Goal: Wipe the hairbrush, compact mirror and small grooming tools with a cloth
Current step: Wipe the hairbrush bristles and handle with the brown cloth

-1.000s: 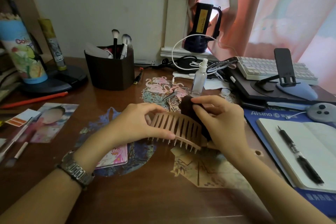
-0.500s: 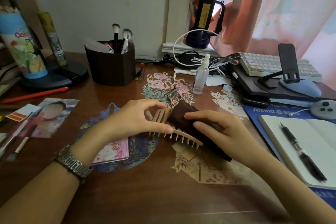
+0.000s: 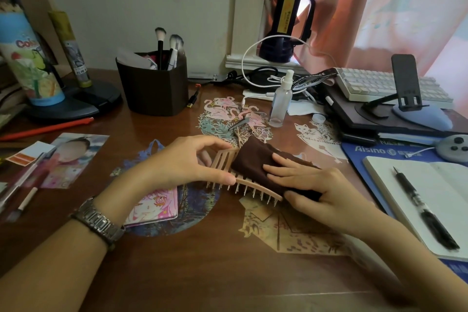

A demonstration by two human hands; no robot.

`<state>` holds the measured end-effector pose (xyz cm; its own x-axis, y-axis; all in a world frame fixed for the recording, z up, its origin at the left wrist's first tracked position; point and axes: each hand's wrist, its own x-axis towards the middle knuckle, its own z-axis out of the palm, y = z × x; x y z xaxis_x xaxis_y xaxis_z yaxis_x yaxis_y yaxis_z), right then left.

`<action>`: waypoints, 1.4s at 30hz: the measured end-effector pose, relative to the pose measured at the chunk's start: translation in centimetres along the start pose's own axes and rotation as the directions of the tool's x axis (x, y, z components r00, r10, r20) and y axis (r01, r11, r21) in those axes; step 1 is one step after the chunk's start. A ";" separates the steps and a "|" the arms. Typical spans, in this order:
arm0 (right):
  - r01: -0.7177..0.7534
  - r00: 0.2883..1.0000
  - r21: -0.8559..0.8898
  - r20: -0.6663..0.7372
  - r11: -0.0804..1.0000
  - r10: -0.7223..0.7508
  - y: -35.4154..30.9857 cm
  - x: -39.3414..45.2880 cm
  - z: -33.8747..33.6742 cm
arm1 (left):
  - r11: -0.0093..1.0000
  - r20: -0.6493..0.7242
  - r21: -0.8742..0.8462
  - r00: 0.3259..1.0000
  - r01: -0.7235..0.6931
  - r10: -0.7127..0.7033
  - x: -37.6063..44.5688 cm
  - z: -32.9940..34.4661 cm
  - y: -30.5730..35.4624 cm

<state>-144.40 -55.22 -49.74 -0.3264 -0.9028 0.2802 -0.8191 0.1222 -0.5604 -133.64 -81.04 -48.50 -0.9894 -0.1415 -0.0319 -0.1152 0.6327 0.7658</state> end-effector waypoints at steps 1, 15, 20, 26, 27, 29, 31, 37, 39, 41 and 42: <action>-0.002 1.000 0.008 0.001 1.000 0.002 0.1 0.0 0.0 | 1.000 -0.002 0.000 1.000 0.000 0.000 0.0 0.0 0.0; 0.075 0.997 0.035 -0.039 0.997 -0.073 -1.2 2.9 1.9 | 0.998 -0.026 0.050 0.999 -0.038 0.039 0.2 0.3 0.1; 0.094 0.994 0.005 -0.053 0.996 -0.093 -1.4 3.4 2.1 | 0.998 -0.018 0.053 1.000 -0.019 0.020 0.3 0.2 -0.3; 0.081 0.995 -0.013 -0.064 0.997 -0.082 -0.9 2.2 1.5 | 1.000 -0.029 0.012 1.000 -0.007 0.007 0.2 0.3 -0.4; 0.072 0.995 -0.014 -0.065 0.997 -0.073 -0.8 1.9 1.3 | 1.000 -0.027 0.002 1.000 -0.009 0.009 0.3 0.2 -0.4; 0.059 0.996 -0.010 -0.066 0.998 -0.059 -0.8 1.4 1.0 | 1.000 -0.013 -0.022 1.000 -0.015 0.015 0.3 0.1 -0.6; 0.054 0.997 -0.014 -0.063 0.998 -0.055 -0.7 1.1 0.9 | 0.998 0.006 -0.058 1.000 -0.010 0.010 0.2 -0.2 -0.6; 0.035 0.998 -0.050 -0.053 0.998 -0.038 -1.0 1.2 0.8 | 0.992 0.030 -0.124 1.000 0.004 -0.001 0.0 -0.5 -0.3; 0.020 0.999 -0.065 -0.031 0.998 -0.023 -1.2 1.5 0.8 | 0.990 0.020 -0.138 1.000 0.000 0.003 0.0 -0.5 -0.2; 0.010 1.000 -0.088 -0.006 0.996 -0.011 -1.4 1.8 0.8 | 0.989 0.012 -0.149 1.000 -0.011 0.013 0.0 -0.4 -0.1; 0.008 1.000 -0.099 0.005 0.995 -0.007 -1.5 2.0 0.8 | 0.988 0.010 -0.150 1.000 -0.017 0.018 0.0 -0.4 -0.2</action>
<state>-143.49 -57.57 -48.99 -0.3181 -0.9057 0.2802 -0.8642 0.1555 -0.4785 -133.59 -81.45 -48.35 -0.9922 -0.1224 -0.0243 -0.0842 0.5132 0.8541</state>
